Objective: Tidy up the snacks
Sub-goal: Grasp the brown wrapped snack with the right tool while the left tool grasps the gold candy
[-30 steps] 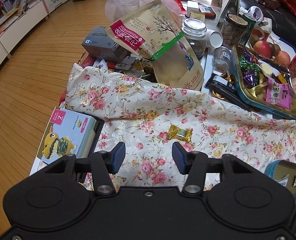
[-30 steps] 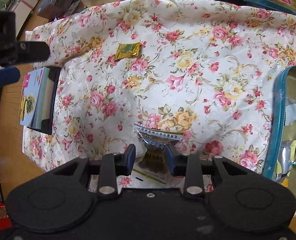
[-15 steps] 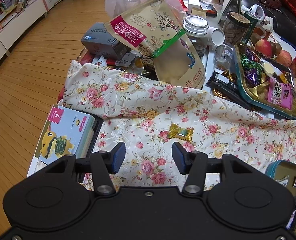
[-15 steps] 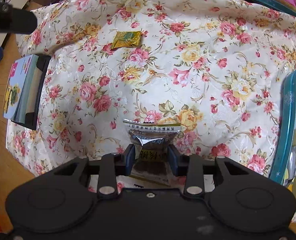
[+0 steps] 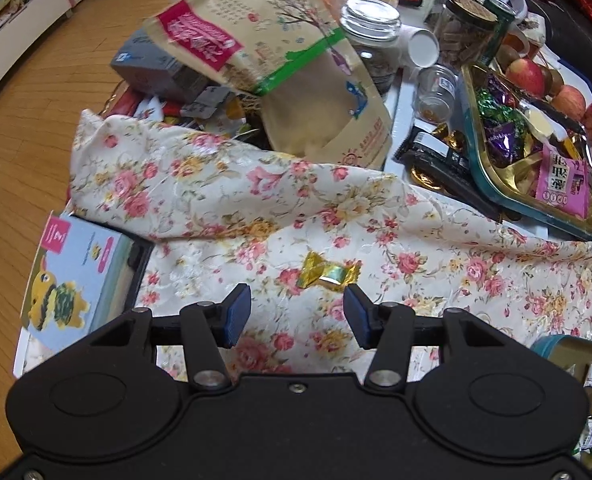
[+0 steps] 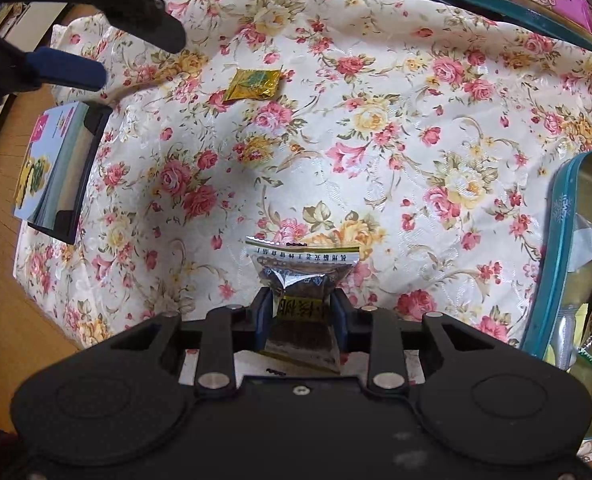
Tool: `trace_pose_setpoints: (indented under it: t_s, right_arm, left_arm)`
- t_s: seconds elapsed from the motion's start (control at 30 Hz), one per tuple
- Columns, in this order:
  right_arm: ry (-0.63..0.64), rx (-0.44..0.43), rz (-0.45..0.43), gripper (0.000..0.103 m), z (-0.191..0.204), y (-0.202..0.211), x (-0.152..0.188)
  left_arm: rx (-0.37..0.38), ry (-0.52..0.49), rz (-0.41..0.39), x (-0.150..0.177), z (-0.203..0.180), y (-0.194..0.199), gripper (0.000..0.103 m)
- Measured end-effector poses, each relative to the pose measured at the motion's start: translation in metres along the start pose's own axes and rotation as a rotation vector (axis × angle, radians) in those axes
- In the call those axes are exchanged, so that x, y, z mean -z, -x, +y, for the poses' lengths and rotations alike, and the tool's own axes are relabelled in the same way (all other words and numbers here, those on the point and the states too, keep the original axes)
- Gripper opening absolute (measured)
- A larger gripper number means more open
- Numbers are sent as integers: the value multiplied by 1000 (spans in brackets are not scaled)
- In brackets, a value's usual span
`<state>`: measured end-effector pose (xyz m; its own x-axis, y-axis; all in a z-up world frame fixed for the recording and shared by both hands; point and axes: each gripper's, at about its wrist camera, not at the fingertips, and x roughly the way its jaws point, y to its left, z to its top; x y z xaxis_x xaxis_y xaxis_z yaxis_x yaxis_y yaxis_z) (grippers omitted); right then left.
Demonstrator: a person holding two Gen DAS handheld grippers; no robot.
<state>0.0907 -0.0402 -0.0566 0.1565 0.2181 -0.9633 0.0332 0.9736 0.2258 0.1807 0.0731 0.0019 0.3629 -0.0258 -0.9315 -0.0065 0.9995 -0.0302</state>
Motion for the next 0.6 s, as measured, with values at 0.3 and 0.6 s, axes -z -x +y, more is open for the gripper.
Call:
trace_pose_setpoints:
  t_s: [0.3,0.6]
  right_arm:
    - [-38,-45,-11,33,-27,19,-2]
    - [-34,-64,-31,33,-40,28,-8]
  left_arm:
    - [70,1,46,-5,-13,-33,58]
    - [35,0,71,-12,-17,-65,58]
